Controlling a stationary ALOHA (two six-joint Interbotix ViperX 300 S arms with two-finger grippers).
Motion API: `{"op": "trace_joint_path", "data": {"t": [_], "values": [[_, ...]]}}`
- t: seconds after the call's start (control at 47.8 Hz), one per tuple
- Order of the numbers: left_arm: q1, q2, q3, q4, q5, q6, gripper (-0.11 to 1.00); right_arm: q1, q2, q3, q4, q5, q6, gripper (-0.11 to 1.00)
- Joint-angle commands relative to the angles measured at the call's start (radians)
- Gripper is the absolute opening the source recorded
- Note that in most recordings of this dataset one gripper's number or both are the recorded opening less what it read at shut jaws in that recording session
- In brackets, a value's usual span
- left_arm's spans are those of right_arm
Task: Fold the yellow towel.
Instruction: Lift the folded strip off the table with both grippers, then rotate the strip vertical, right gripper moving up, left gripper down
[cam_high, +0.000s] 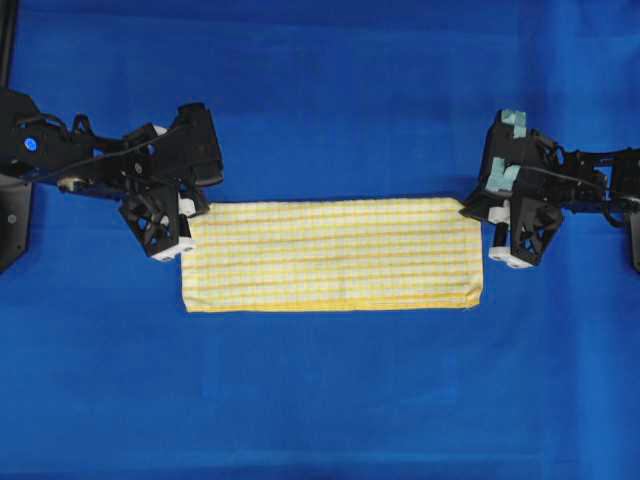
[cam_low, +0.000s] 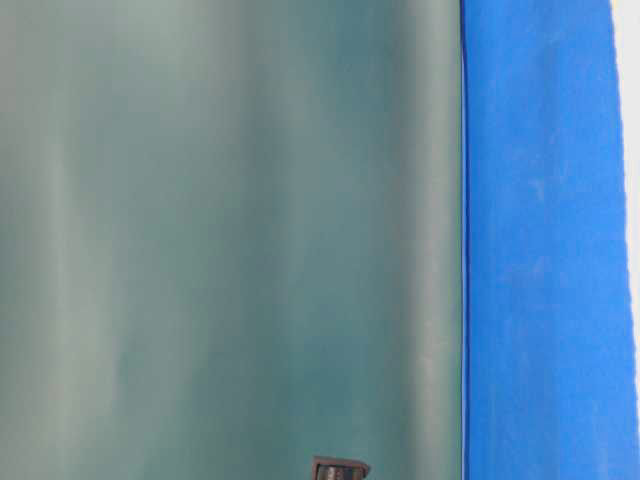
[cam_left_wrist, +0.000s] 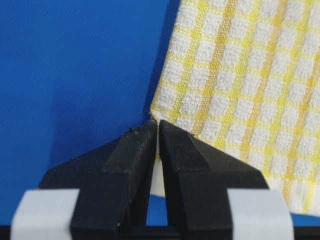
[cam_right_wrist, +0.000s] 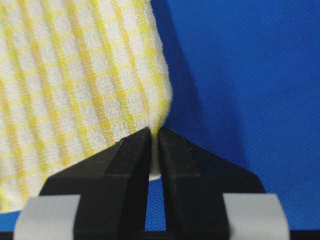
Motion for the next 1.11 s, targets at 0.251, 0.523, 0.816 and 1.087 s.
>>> {"op": "trace_joint_path", "data": {"t": [0.251, 0.523, 0.816, 1.087], "values": [[0.011, -0.202, -0.081, 0.009, 0.112, 0.025, 0.03, -0.008, -0.239, -0.063, -0.041, 0.169, -0.005, 0.05], [0.009, -0.319, -0.1, 0.008, 0.127, 0.051, 0.03, -0.009, -0.359, -0.095, -0.074, 0.258, -0.003, 0.05], [-0.038, -0.342, -0.091, 0.006, 0.104, 0.044, 0.03, -0.025, -0.334, -0.106, -0.097, 0.245, -0.003, 0.05], [-0.152, -0.337, -0.08, 0.002, -0.063, 0.038, 0.03, -0.141, -0.249, -0.155, -0.175, 0.221, -0.003, 0.05]]}}
